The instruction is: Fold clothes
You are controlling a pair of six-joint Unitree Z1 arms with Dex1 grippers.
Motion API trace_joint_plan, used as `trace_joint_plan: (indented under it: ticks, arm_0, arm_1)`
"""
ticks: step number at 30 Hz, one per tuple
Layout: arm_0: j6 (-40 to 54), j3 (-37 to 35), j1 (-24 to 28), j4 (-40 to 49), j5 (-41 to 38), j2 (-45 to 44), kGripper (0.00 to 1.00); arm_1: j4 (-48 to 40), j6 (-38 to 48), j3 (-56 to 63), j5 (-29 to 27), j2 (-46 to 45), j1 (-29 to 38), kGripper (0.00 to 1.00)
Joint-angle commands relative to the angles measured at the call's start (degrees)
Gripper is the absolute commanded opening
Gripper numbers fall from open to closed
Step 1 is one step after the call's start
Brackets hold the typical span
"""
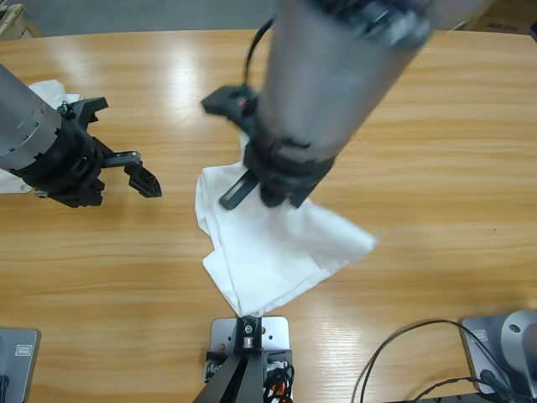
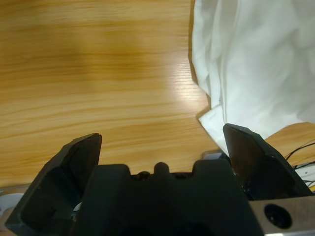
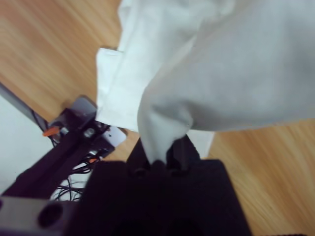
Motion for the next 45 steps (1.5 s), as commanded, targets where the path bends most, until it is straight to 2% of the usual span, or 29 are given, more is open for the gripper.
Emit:
trace_joint_plan:
  ticks: [1, 6, 10, 18, 29, 39, 45]
  arm_0:
    - [-2.1, 3.3, 1.4, -0.7, 0.8, -4.3, 0.964]
    - [-2.2, 6.3, 1.4, -0.8, 1.0, -6.1, 0.964]
    - [-2.4, 7.5, 1.4, -0.8, 1.1, -7.1, 0.964]
    - [-2.4, 9.5, 1.4, -1.2, 1.5, -8.3, 0.964]
    - [-2.4, 10.9, 1.4, -2.8, 1.5, -8.2, 0.964]
    - [-2.7, 12.2, 1.4, -3.9, 1.4, -8.5, 0.964]
    - [-3.0, 12.9, 1.4, -4.6, 1.4, -8.7, 0.964]
  arm_1:
    - [-1.0, 0.9, -4.4, 2.0, 11.1, 3.2, 0.0]
    - [2.2, 0.3, -9.3, -0.9, 14.7, 3.2, 0.0]
    - [3.1, 0.2, -10.9, -0.9, 17.0, 3.2, 0.0]
    - [3.4, 0.0, -7.5, -3.0, 19.5, 3.3, 0.0]
    - [9.1, -0.2, -6.8, -13.2, 14.9, 2.9, 0.0]
    - [14.3, -3.7, -6.2, -23.3, 8.6, -0.2, 0.0]
    - [14.3, -5.7, -3.8, -25.3, 7.0, -2.6, 0.0]
